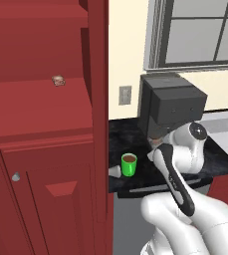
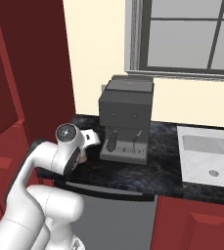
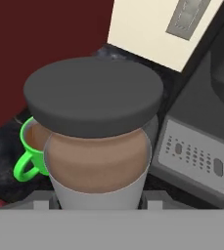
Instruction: Pick the cinnamon and honey bottle from the cabinet and place them next to the mug.
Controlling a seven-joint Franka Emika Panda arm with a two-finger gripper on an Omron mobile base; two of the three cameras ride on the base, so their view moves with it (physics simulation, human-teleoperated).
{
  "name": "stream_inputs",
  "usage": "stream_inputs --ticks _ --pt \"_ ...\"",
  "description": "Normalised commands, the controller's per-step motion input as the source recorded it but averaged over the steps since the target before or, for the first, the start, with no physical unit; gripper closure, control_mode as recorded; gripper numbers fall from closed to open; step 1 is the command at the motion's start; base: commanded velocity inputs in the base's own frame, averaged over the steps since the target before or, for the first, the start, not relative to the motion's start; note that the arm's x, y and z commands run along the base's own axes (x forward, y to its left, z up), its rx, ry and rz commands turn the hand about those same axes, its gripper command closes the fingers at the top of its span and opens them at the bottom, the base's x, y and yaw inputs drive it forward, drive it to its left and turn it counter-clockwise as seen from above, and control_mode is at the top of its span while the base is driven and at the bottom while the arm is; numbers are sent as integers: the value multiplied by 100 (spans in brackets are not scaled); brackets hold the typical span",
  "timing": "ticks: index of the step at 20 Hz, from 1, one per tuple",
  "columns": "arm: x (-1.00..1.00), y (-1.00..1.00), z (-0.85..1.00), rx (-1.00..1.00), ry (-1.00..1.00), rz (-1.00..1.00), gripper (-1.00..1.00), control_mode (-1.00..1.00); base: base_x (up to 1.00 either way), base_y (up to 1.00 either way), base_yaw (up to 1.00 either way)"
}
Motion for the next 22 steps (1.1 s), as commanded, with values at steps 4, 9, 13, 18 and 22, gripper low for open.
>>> stream_inputs --ticks 4,9,13,18,22 --pt "0 4 -34 0 6 0 100 -100 0 0 0" --pt "0 0 -17 2 0 0 100 -100 0 0 0" --pt "0 5 -7 3 0 0 100 -100 0 0 0" --pt "1 24 -1 1 0 0 100 -100 0 0 0" --pt "8 29 -4 0 0 0 100 -100 0 0 0"
